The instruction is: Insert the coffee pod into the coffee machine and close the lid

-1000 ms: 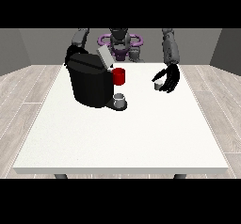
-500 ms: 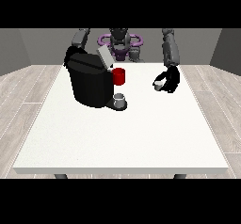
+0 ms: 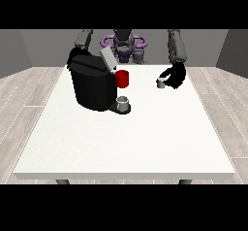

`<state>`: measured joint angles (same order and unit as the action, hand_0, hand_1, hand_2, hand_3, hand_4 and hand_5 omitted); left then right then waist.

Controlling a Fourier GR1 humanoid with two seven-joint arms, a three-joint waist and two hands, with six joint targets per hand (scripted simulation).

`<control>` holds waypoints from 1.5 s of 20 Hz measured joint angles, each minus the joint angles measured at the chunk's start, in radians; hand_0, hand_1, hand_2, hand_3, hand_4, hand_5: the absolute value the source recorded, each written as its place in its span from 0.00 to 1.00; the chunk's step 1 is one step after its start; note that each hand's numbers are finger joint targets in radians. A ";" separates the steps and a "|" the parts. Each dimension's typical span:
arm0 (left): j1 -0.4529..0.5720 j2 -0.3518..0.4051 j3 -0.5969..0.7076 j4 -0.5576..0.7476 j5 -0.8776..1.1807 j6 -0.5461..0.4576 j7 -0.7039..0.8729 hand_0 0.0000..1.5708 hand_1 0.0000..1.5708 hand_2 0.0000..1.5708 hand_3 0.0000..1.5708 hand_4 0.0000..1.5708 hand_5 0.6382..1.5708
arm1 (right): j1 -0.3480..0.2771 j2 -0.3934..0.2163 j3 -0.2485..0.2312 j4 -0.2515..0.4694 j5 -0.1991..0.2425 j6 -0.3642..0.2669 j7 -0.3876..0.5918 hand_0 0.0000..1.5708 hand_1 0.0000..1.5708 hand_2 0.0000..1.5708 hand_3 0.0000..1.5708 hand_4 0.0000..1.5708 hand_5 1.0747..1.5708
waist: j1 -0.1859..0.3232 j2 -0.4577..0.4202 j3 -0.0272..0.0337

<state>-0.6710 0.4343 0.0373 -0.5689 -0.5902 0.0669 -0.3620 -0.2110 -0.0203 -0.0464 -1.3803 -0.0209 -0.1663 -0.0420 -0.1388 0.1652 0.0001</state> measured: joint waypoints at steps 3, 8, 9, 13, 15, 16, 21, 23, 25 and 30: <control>-0.050 -0.006 -0.007 -0.029 0.001 -0.051 0.021 0.82 0.82 0.87 0.85 0.35 1.00 | -0.016 -0.003 -0.010 0.043 -0.007 0.000 -0.013 0.00 0.00 0.00 0.00 0.31 1.00 | 0.009 -0.017 0.0004; -0.115 0.013 0.000 -0.056 0.006 -0.124 0.035 0.80 0.80 0.85 0.82 0.36 1.00 | -0.025 -0.013 -0.009 0.074 -0.010 0.020 -0.020 0.00 0.00 0.00 0.00 0.26 1.00 | 0.000 -0.032 0.0002; -0.135 0.021 0.005 -0.059 0.009 -0.138 0.036 0.80 0.80 0.85 0.82 0.35 1.00 | -0.028 -0.011 -0.004 0.075 -0.007 0.024 -0.029 0.00 0.00 0.00 0.00 0.29 1.00 | -0.009 -0.027 0.0001; -0.171 0.000 -0.004 -0.088 0.000 -0.169 0.075 0.81 0.81 0.85 0.82 0.35 1.00 | -0.025 0.000 0.005 0.092 -0.003 0.016 -0.029 0.00 0.00 0.00 0.00 0.31 1.00 | -0.011 -0.060 0.0002; -0.184 -0.002 0.000 -0.092 -0.005 -0.172 0.086 0.81 0.81 0.85 0.82 0.35 1.00 | -0.035 0.002 0.007 0.084 -0.005 0.015 -0.017 0.00 0.00 0.00 0.00 0.30 1.00 | -0.019 -0.058 0.0002; -0.192 -0.009 0.000 -0.096 -0.007 -0.175 0.099 0.81 0.81 0.85 0.82 0.35 1.00 | -0.035 -0.002 0.004 0.086 -0.011 0.024 -0.018 0.00 0.00 0.00 0.00 0.32 1.00 | -0.024 -0.060 0.0000; -0.277 0.006 0.023 -0.102 -0.010 -0.187 0.156 0.65 0.65 0.77 0.78 0.32 1.00 | -0.038 0.002 0.020 0.074 -0.018 0.040 -0.045 0.00 0.00 0.00 0.00 0.33 1.00 | -0.066 -0.040 0.0000; -0.312 0.011 0.038 -0.100 -0.010 -0.178 0.177 0.81 0.81 0.83 0.79 0.33 1.00 | -0.055 0.001 0.026 0.064 -0.014 0.041 -0.041 0.00 0.00 0.00 0.00 0.31 1.00 | -0.083 -0.020 0.0001; -0.334 0.007 0.051 -0.099 -0.006 -0.171 0.195 0.77 0.77 0.79 0.76 0.31 1.00 | -0.063 -0.009 0.022 0.059 -0.015 0.048 -0.040 0.00 0.00 0.00 0.00 0.31 1.00 | -0.095 -0.009 0.0001; -0.401 0.028 0.075 -0.088 0.002 -0.199 0.219 0.80 0.80 0.84 0.80 0.33 1.00 | -0.090 -0.017 0.022 0.037 -0.007 0.037 -0.007 0.00 0.00 0.00 0.00 0.33 1.00 | -0.120 0.013 -0.0001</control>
<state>-1.0718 0.4624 0.1125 -0.6572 -0.5880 -0.1316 -0.1427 -0.3009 -0.0377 -0.0245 -1.3429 -0.0277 -0.1295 -0.0490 -0.2591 0.1778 0.0000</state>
